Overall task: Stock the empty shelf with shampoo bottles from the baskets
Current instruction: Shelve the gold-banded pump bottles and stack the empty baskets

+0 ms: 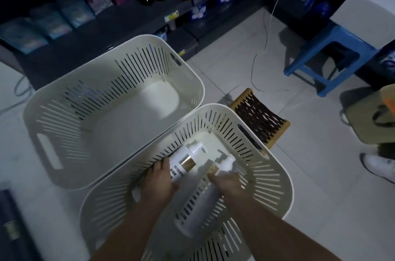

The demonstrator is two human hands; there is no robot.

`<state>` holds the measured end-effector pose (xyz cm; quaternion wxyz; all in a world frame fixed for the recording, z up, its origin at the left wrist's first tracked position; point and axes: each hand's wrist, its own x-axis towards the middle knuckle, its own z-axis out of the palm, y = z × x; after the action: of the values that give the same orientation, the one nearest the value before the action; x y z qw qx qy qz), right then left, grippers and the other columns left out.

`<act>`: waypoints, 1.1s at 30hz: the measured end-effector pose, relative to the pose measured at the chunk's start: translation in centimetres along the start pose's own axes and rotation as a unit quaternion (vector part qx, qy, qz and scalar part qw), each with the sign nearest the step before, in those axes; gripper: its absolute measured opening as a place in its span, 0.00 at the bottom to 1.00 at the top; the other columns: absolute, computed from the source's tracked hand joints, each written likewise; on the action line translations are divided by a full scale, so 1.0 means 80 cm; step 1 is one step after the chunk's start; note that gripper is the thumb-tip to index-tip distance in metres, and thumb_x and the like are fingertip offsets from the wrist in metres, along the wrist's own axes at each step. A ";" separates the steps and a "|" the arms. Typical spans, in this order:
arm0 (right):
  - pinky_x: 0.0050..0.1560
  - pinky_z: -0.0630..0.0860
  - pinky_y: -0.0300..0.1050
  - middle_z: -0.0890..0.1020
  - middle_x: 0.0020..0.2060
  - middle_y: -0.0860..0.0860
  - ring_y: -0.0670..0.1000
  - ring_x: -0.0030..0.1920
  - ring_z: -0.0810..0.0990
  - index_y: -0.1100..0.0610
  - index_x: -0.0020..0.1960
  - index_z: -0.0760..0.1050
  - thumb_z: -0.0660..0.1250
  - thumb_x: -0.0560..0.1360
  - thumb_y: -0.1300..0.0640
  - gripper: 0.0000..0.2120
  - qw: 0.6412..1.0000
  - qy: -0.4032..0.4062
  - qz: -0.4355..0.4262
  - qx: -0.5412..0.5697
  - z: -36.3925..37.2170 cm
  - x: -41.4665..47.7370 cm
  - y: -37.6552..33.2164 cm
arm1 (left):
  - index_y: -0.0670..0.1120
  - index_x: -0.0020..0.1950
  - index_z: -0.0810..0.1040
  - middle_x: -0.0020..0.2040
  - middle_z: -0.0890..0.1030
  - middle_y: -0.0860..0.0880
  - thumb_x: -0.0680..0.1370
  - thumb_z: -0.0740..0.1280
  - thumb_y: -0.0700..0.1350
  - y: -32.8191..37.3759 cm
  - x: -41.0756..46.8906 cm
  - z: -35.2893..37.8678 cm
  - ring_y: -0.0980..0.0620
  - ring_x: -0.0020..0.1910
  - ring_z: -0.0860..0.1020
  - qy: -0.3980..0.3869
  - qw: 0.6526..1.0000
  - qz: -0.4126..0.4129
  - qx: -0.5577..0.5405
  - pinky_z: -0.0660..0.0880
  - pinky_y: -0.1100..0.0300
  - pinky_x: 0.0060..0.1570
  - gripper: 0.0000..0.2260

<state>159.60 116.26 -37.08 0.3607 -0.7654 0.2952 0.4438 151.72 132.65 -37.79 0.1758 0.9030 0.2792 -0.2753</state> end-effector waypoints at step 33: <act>0.65 0.73 0.64 0.84 0.55 0.62 0.62 0.56 0.83 0.58 0.56 0.83 0.73 0.72 0.50 0.16 0.907 -0.355 -0.187 0.127 -0.050 -0.182 -0.063 | 0.47 0.68 0.71 0.61 0.81 0.44 0.71 0.74 0.54 -0.008 -0.221 -0.135 0.43 0.61 0.79 -0.128 0.704 0.057 -0.696 0.76 0.46 0.59 0.29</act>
<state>159.09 117.78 -21.20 0.6118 -0.5466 0.0530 0.5694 143.39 131.02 -18.86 0.8037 0.4942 0.3142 -0.1056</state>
